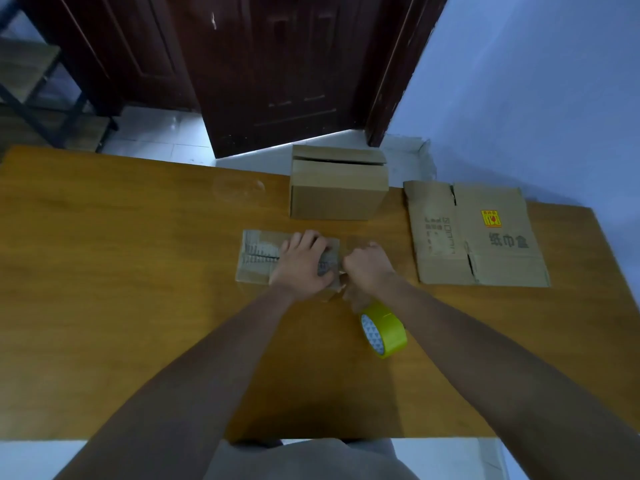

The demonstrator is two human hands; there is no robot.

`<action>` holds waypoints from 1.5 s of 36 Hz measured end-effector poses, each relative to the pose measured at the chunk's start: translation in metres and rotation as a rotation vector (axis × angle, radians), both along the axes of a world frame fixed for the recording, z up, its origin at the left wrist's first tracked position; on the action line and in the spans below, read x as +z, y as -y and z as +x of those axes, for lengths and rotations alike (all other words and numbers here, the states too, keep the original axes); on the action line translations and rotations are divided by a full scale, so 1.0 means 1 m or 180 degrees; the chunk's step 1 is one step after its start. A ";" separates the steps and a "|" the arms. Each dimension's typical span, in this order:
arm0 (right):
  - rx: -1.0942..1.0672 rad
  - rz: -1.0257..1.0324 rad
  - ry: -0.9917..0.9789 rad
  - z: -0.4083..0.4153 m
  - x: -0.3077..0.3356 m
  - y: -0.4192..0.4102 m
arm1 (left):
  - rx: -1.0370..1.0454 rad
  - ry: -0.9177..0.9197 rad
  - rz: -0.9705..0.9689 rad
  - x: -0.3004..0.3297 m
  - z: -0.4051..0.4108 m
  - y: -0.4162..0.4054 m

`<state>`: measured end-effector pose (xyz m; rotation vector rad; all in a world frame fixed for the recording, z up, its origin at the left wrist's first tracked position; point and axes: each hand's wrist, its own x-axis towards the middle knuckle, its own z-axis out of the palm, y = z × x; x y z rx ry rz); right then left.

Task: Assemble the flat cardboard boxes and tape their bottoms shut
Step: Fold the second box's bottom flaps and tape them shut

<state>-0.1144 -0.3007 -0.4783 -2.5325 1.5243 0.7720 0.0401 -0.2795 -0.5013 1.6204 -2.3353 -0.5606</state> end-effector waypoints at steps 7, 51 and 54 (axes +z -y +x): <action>-0.1059 0.0154 0.0569 -0.007 -0.001 -0.020 | -0.0042 -0.0202 0.0312 0.003 0.004 0.002; -0.5201 0.0733 0.5053 -0.003 0.020 -0.046 | 0.2543 -0.3633 0.1801 0.063 0.082 -0.026; -0.5175 0.0744 0.5139 -0.013 0.007 -0.044 | 0.2473 -0.3626 0.1605 0.069 0.078 -0.036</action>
